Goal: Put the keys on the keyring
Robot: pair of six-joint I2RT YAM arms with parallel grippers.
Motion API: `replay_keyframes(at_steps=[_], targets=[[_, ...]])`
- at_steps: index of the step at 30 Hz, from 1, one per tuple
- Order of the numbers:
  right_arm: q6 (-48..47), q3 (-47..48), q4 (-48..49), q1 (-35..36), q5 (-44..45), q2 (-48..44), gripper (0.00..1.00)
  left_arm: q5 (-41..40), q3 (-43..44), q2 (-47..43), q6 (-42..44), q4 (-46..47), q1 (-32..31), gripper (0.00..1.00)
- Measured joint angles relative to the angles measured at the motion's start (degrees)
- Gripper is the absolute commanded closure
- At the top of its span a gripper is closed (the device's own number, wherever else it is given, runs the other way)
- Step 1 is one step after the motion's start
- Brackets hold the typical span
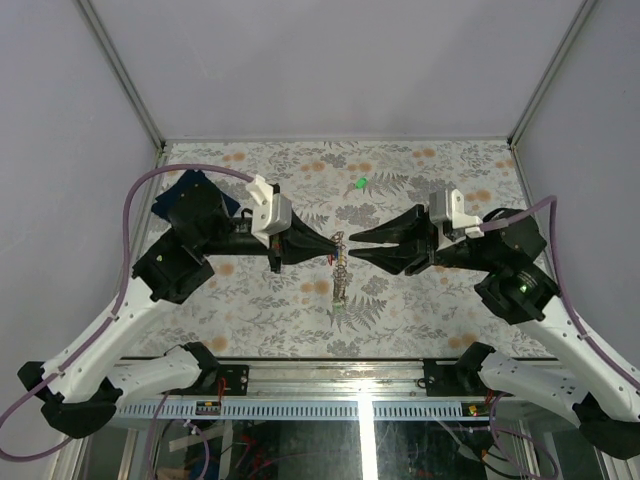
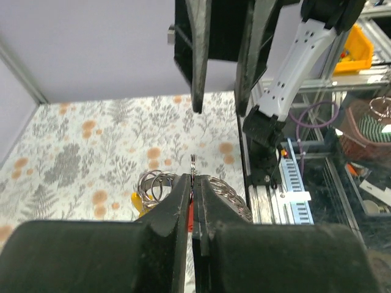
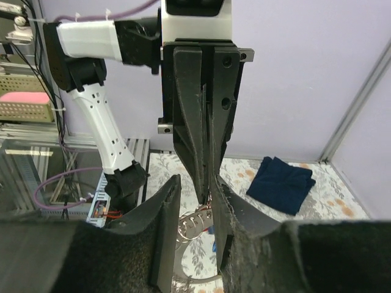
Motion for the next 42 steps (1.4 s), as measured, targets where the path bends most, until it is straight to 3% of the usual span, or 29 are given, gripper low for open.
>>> replay_keyframes(at_steps=[8, 15, 34, 39, 42], targets=[[-4.11, 5.6, -13.33, 0.0, 2.27, 3.26, 0.67, -5.38, 10.67, 5.49, 12.04, -22.53, 0.0, 1.0], [-4.24, 5.75, -17.86, 0.0, 1.86, 6.93, 0.67, -8.31, 14.73, 8.46, 17.29, -32.81, 0.0, 1.0], [-3.58, 5.79, -18.1, 0.0, -2.25, 12.98, 0.71, -7.72, 15.72, 8.79, 20.17, -36.37, 0.0, 1.0], [-3.58, 5.79, -18.1, 0.0, -2.64, 13.2, 0.78, -7.17, 15.74, 8.79, 20.48, -36.37, 0.0, 1.0], [-3.63, 5.79, -18.08, 0.0, -2.67, 13.29, 0.88, -6.88, 15.8, 8.79, 20.57, -36.39, 0.0, 1.0]])
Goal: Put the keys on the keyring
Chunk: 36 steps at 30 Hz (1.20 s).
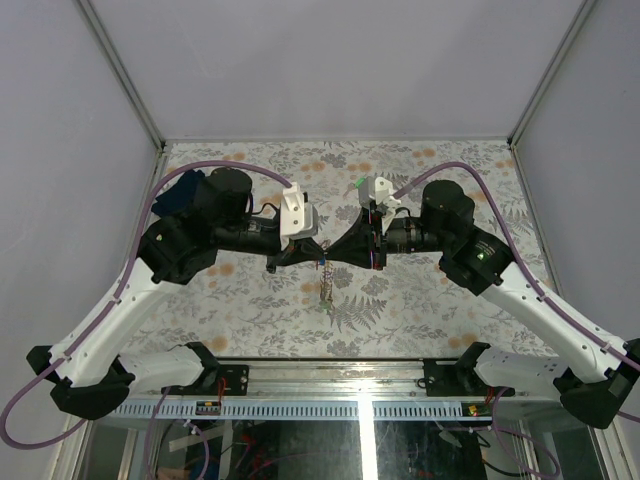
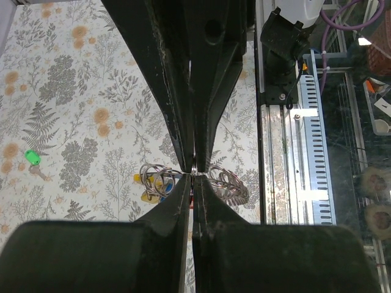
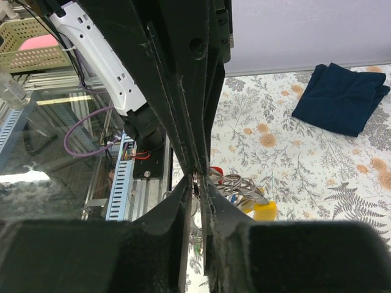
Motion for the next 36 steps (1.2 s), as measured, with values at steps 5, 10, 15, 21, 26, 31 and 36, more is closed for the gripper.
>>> replay_keyframes(at_steps=[5, 10, 15, 21, 26, 31, 36], targets=[[0.04, 0.04, 0.0, 0.0, -0.09, 0.02, 1.0, 0.15, 0.37, -0.02, 0.35, -0.35, 0.0, 1.0], [-0.04, 0.33, -0.07, 0.0, -0.46, 0.13, 1.0, 0.31, 0.44, -0.22, 0.5, -0.33, 0.0, 0.91], [0.42, 0.28, 0.76, 0.0, -0.44, -0.37, 1.0, 0.85, -1.01, -2.51, 0.04, 2.08, 0.0, 0.73], [2.16, -0.33, 4.92, 0.0, -0.81, -3.23, 1.0, 3.34, -6.29, -9.55, -2.95, 10.86, 0.0, 0.71], [4.02, -1.44, 9.86, 0.0, -2.16, -5.99, 1.0, 4.55, -12.04, -13.55, -6.71, 18.82, -0.04, 0.71], [5.9, -1.86, 13.44, 0.0, -3.65, -6.49, 1.0, 4.85, -14.4, -14.14, -9.75, 24.35, -0.04, 0.71], [7.04, -2.32, 14.8, 0.0, -4.7, -6.49, 1.0, 5.05, -15.72, -14.29, -12.0, 28.63, -0.04, 0.71]])
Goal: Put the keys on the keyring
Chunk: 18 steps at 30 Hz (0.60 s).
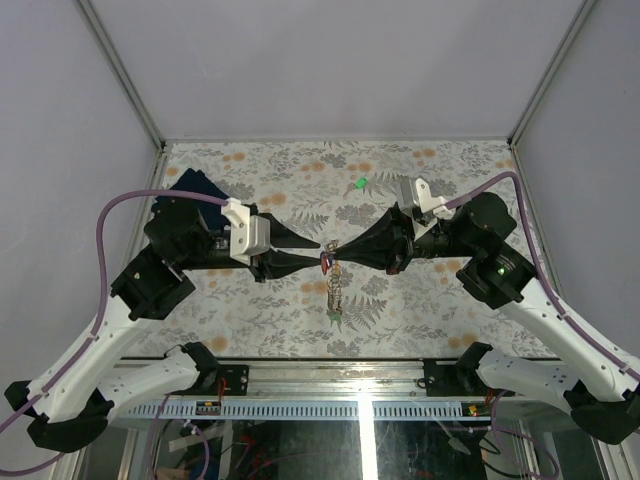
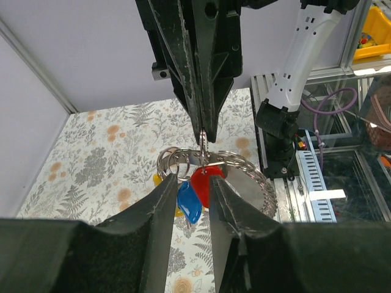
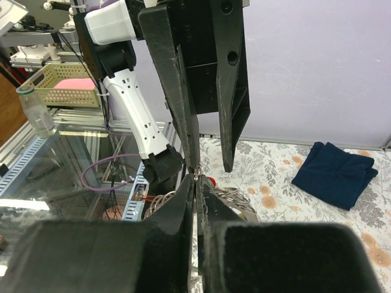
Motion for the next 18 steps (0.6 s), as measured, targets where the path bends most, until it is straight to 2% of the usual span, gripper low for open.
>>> replay_keyframes(at_steps=[5, 9, 18], targets=[[0.52, -0.33, 0.79, 0.0, -0.94, 0.02, 1.0, 0.33, -0.63, -0.17, -1.38, 2.73, 0.0, 0.74], [0.72, -0.35, 0.98, 0.0, -1.16, 0.02, 1.0, 1.29, -0.68, -0.17, -1.84, 3.74, 0.0, 0.81], [0.81, -0.39, 1.84, 0.0, -1.16, 0.02, 1.0, 4.33, -0.68, 0.35, -2.19, 4.44, 0.0, 0.86]])
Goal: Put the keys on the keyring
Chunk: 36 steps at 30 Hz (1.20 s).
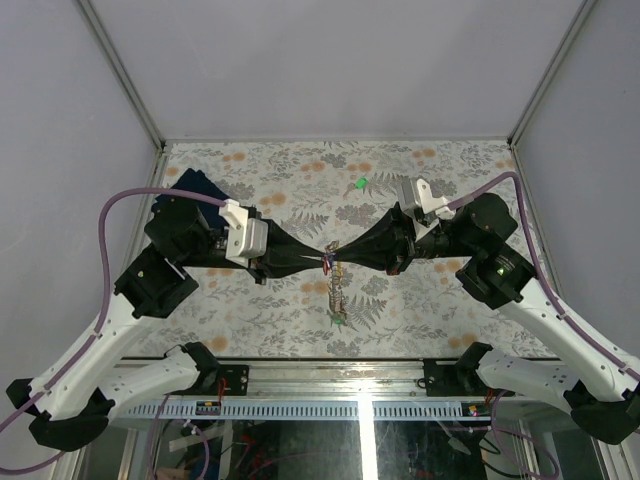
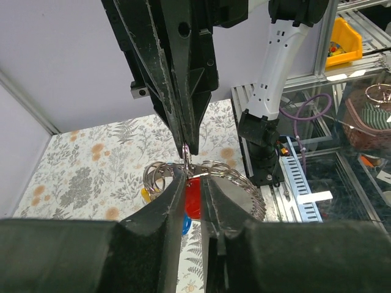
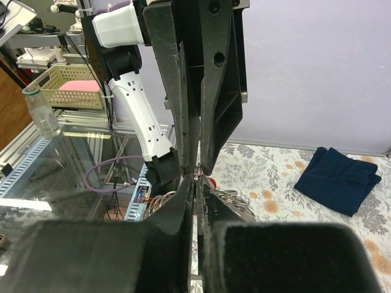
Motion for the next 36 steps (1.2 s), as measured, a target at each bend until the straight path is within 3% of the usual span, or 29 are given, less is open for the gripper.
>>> replay_keyframes(at_steps=[6, 36], targets=[[0.33, 0.0, 0.17, 0.0, 0.0, -0.02, 1.0, 0.83, 0.0, 0.31, -0.68, 0.15, 0.0, 1.0], [7.96, -7.58, 16.94, 0.0, 4.85, -2.93, 1.0, -1.73, -2.93, -0.94, -3.23, 6.64, 0.0, 1.0]])
